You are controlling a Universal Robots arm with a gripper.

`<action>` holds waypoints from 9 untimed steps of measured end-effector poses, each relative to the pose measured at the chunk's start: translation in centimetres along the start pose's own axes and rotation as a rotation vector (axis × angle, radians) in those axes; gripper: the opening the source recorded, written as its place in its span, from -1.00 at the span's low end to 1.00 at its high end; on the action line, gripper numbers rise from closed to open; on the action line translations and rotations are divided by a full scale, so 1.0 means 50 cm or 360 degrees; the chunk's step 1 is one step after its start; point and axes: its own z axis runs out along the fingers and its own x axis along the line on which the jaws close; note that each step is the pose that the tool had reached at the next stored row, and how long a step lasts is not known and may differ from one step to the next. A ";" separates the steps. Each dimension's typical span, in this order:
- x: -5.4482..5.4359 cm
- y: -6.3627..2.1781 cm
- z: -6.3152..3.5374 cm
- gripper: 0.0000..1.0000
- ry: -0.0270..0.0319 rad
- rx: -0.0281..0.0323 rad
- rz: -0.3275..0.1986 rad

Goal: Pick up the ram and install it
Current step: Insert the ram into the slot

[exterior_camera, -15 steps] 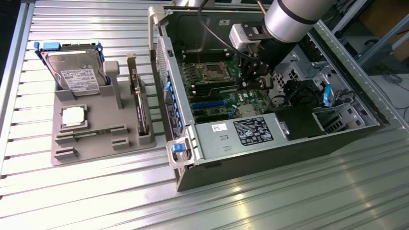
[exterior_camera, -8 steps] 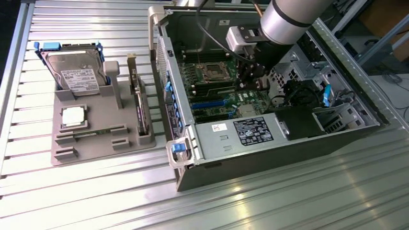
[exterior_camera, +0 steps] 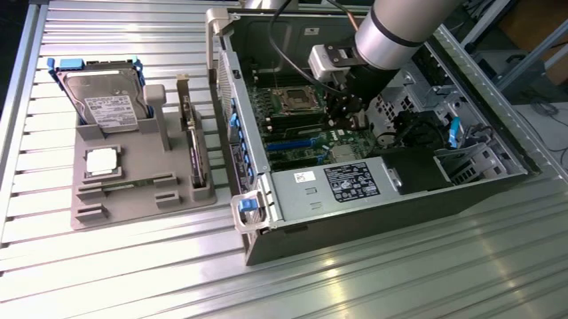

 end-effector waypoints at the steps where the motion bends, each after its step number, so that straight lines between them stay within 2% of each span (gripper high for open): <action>1: 0.000 0.001 0.002 -0.76 0.00001 -0.00001 0.0000; 9: 0.002 0.004 0.020 -0.76 -0.00001 0.00000 0.0000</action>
